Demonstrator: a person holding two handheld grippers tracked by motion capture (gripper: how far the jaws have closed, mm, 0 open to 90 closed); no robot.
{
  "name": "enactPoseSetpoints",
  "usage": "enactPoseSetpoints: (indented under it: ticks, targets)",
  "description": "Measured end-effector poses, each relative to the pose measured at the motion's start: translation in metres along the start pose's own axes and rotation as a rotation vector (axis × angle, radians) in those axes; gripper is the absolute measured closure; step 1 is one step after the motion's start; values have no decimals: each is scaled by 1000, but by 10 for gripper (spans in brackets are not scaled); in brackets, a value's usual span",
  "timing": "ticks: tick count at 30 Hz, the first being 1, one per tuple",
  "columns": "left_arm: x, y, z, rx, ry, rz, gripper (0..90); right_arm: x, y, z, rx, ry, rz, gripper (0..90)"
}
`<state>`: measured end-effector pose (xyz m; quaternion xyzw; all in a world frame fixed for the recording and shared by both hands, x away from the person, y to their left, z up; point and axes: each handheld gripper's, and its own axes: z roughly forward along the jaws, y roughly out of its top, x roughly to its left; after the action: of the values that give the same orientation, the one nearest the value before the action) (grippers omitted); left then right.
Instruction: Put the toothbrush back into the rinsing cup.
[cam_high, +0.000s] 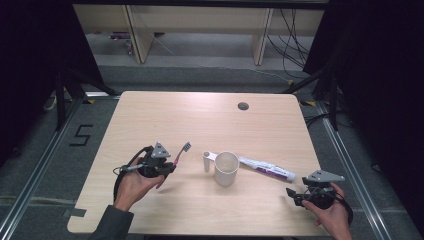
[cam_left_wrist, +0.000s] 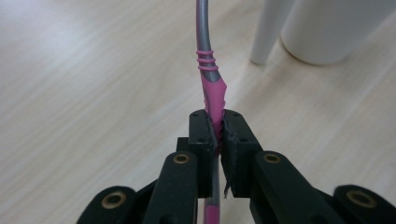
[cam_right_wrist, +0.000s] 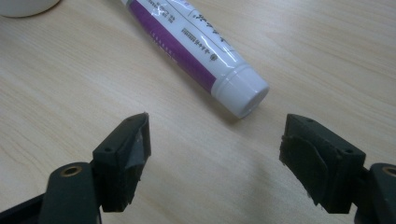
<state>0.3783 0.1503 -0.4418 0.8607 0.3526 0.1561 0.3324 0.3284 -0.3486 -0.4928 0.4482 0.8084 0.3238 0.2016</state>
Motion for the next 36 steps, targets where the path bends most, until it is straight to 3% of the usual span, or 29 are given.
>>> enactPoseSetpoints:
  ticks: [1, 2, 3, 4, 5, 7, 8, 10, 11, 12, 13, 14, 17, 18, 20, 24, 25, 29, 30, 32, 36]
  targets:
    - [1, 1, -2, -21, 13, 10, 829, 1, 0, 0, -3, 3, 13, 249]
    - [2, 1, -3, -30, 17, 12, 829, 0, 0, 1, -2, -2, -9, 249]
    - [3, 2, -4, -71, 29, 15, 828, 0, 0, 0, -3, -5, -3, 249]
    - [3, 2, -4, -71, 29, 15, 829, 0, 0, 0, -3, -5, -3, 249]
    - [2, 2, -4, -106, 46, -6, 829, 0, 0, 0, -1, 3, 3, 249]
    - [4, 2, -5, -143, 64, 5, 829, 1, 1, -1, 6, 0, 15, 249]
    - [5, 3, -6, -170, 66, -11, 829, 0, 0, -1, 5, -4, 6, 249]
    - [7, 3, -8, -169, 80, 2, 829, 1, 1, -1, 8, 1, 18, 249]
    - [8, 3, -8, -179, 70, -11, 828, 0, 0, 0, -2, -4, -6, 249]
    - [8, 3, -9, -229, 72, -37, 829, 1, 1, 0, 6, -1, 13, 249]
    - [8, 3, -9, -229, 72, -37, 828, 1, 1, 0, 6, -1, 13, 249]
    - [9, 3, -8, -269, 52, -65, 828, 0, 1, 0, -1, 4, 7, 249]
    - [9, 5, -9, -278, 56, -62, 829, 1, 1, -1, 13, -1, 23, 249]
    - [8, 5, -8, -303, 48, -73, 828, 0, 0, 0, 0, -8, -5, 249]
    - [7, 7, -9, -342, 39, -86, 829, 1, 1, -1, 9, -2, 25, 249]
    - [4, 13, -8, -404, 22, -107, 828, 1, 1, -1, 7, -1, 23, 249]
    - [4, 15, -8, -409, 20, -101, 828, 0, 0, 0, -1, -7, 0, 249]
    - [-1, 24, -6, -444, 10, -103, 828, 0, 1, -1, 2, -1, 16, 249]
    - [-2, 27, -5, -448, 0, -100, 828, -2, 0, 1, -17, -2, -19, 249]
    - [-4, 31, -5, -459, 2, -96, 828, -1, 0, 0, -5, -4, -5, 249]
    - [-8, 38, -2, -480, -5, -95, 828, -2, 0, 1, -21, -6, -23, 249]
